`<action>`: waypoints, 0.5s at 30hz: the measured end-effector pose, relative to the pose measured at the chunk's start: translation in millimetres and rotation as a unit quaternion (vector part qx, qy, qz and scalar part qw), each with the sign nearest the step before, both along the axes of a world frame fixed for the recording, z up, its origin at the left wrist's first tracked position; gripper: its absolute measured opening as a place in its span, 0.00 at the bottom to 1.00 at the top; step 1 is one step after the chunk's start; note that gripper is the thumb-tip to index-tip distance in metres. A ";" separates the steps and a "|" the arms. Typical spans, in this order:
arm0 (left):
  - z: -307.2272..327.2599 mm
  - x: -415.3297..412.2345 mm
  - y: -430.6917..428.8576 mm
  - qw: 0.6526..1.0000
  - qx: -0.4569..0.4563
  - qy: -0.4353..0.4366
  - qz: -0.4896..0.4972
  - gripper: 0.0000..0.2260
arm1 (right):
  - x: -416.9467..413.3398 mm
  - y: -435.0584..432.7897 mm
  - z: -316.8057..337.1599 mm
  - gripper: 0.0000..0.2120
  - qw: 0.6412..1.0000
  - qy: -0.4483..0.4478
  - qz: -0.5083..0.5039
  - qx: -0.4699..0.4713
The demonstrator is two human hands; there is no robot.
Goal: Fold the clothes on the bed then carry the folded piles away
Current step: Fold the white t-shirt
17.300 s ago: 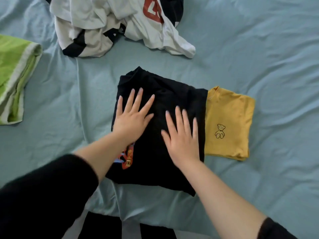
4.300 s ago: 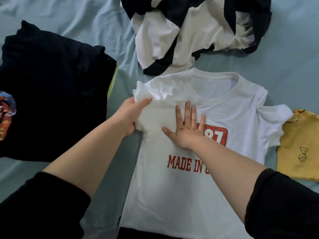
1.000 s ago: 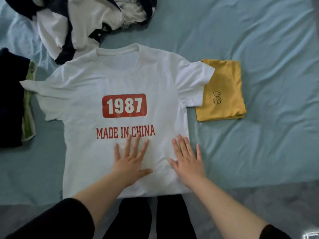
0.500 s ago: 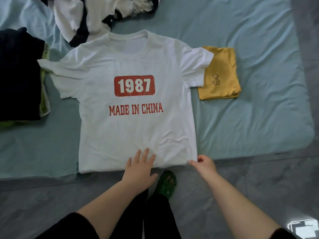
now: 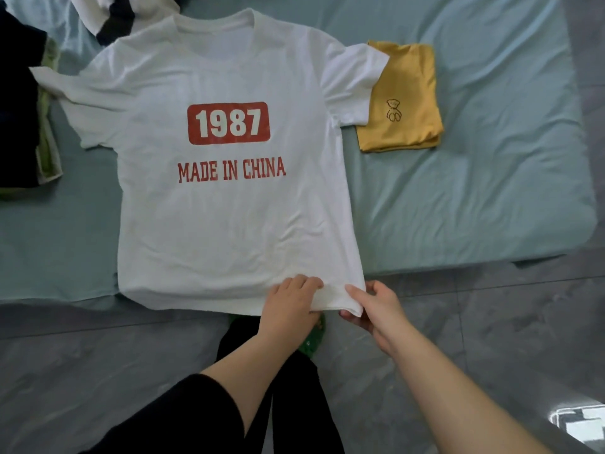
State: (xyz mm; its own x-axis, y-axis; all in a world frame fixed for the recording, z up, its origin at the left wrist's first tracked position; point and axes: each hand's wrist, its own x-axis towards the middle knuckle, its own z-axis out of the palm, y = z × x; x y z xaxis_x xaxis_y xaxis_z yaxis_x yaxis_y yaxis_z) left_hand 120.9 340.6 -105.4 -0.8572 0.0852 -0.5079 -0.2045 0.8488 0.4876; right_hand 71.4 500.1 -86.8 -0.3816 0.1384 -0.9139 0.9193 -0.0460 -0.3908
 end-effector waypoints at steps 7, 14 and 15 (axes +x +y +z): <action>-5.8 -1.1 -0.4 0.997 0.044 -0.030 0.061 0.11 | 2.3 3.9 7.3 0.20 0.815 0.303 0.423 0.257; -2.0 1.8 3.0 0.993 0.051 -0.007 0.106 0.12 | 21.1 -38.9 -11.3 0.26 0.626 0.318 0.664 0.257; -1.8 3.2 0.0 0.992 0.051 -0.004 0.117 0.11 | 17.7 -42.9 -13.0 0.20 0.637 0.320 0.649 0.265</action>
